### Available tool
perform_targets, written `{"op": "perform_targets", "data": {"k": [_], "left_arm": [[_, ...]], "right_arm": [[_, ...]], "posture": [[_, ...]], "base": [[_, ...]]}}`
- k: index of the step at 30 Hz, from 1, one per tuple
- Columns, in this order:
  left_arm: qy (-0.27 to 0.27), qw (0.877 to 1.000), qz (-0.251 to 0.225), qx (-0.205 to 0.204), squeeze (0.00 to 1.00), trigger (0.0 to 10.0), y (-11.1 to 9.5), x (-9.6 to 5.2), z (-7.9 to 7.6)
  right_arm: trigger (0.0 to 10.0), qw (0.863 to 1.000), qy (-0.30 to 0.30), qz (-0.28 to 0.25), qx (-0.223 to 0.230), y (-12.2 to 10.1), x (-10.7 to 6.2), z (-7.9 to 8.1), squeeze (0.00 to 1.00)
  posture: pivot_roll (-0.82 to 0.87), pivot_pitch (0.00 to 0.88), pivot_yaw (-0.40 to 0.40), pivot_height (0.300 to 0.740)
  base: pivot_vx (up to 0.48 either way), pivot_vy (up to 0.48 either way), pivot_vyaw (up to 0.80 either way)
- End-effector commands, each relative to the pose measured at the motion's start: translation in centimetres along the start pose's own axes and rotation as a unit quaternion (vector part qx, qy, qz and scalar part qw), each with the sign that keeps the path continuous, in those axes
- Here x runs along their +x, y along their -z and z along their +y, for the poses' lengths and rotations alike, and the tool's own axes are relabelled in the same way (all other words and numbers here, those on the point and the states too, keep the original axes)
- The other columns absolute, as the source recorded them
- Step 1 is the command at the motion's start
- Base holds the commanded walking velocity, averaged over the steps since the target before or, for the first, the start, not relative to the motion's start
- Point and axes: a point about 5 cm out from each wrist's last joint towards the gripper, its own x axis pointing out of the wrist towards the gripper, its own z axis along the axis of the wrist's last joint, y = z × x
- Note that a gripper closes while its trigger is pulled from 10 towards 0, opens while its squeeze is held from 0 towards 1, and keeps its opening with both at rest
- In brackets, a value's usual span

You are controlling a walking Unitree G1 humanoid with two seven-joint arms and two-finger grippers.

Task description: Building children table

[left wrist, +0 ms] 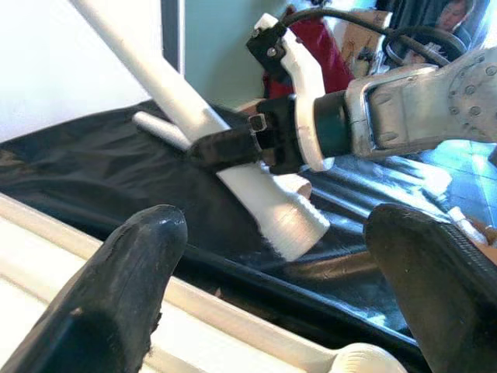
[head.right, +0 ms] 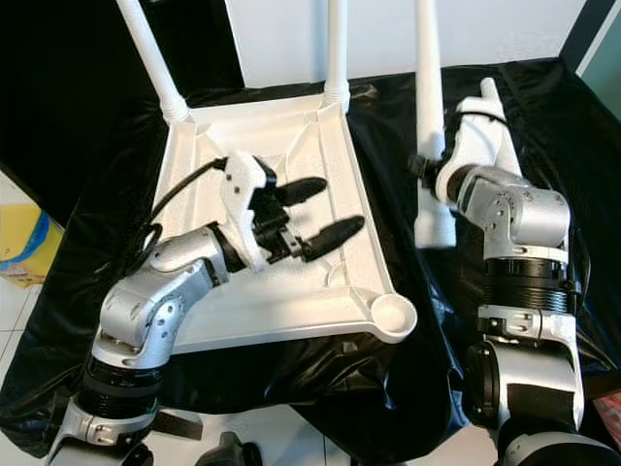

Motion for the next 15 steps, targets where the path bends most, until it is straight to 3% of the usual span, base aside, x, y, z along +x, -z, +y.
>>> {"op": "perform_targets", "data": {"k": [1, 3, 4, 6, 7, 10, 11, 13, 14, 15], "left_arm": [[-0.018, 1.0, -0.006, 0.011, 0.0, 10.0, -0.4, 0.0, 0.5], [-0.018, 1.0, -0.006, 0.011, 0.0, 10.0, -0.4, 0.0, 0.5], [-0.056, 0.998, -0.019, 0.01, 0.0, 10.0, -0.8, -0.2, 1.7], [-0.056, 0.998, -0.019, 0.01, 0.0, 10.0, -0.8, -0.2, 1.7], [-0.107, 0.994, -0.031, -0.001, 0.0, 10.0, -1.0, -0.4, 3.4], [-0.107, 0.994, -0.031, -0.001, 0.0, 10.0, -1.0, -0.4, 3.4], [-0.13, 0.99, -0.05, -0.026, 0.0, 10.0, -1.2, -0.6, 4.5], [-0.13, 0.99, -0.05, -0.026, 0.0, 10.0, -1.2, -0.6, 4.5], [-0.132, 0.988, -0.07, -0.047, 0.0, 10.0, -1.3, -0.7, 5.0], [-0.112, 0.986, -0.092, -0.079, 0.42, 10.0, -1.4, -0.7, 4.9]], "right_arm": [[10.0, 1.0, 0.0, -0.014, -0.001, 0.0, -0.1, 0.1, 0.0], [10.0, 1.0, 0.0, -0.014, -0.001, 0.0, -0.1, 0.1, 0.0], [10.0, 0.999, 0.011, -0.036, 0.018, 0.6, -0.3, 0.1, 0.0], [10.0, 0.999, 0.011, -0.036, 0.018, 0.6, -0.3, 0.1, 0.0], [10.0, 0.998, 0.003, -0.057, 0.037, 1.6, -0.6, 0.8, 0.0], [10.0, 0.998, 0.003, -0.057, 0.037, 1.6, -0.6, 0.8, 0.0], [10.0, 0.996, -0.007, -0.072, 0.046, 2.6, -1.0, 1.5, 0.0], [10.0, 0.996, -0.007, -0.072, 0.046, 2.6, -1.0, 1.5, 0.0], [10.0, 0.995, -0.024, -0.088, 0.047, 3.2, -1.3, 2.1, 0.0], [10.0, 0.993, -0.043, -0.105, 0.034, 3.5, -1.7, 2.7, 0.0]], "posture": [[-0.12, 0.055, 0.008, 0.74], [-0.12, 0.055, 0.008, 0.74], [-0.12, 0.044, 0.006, 0.74], [-0.12, 0.044, 0.006, 0.74], [-0.12, 0.044, 0.011, 0.74], [-0.12, 0.044, 0.011, 0.74], [-0.13, 0.045, 0.017, 0.74], [-0.13, 0.045, 0.017, 0.74], [-0.13, 0.046, 0.019, 0.74], [-0.13, 0.049, 0.022, 0.74]], "base": [[0.0, 0.0, 0.0], [0.0, 0.0, 0.0], [0.0, 0.0, 0.0], [0.0, 0.0, 0.0], [0.0, 0.0, 0.0], [0.0, 0.0, 0.0], [0.0, 0.0, 0.0], [0.0, 0.0, 0.0], [0.0, 0.0, 0.0], [0.0, 0.0, 0.0]]}}
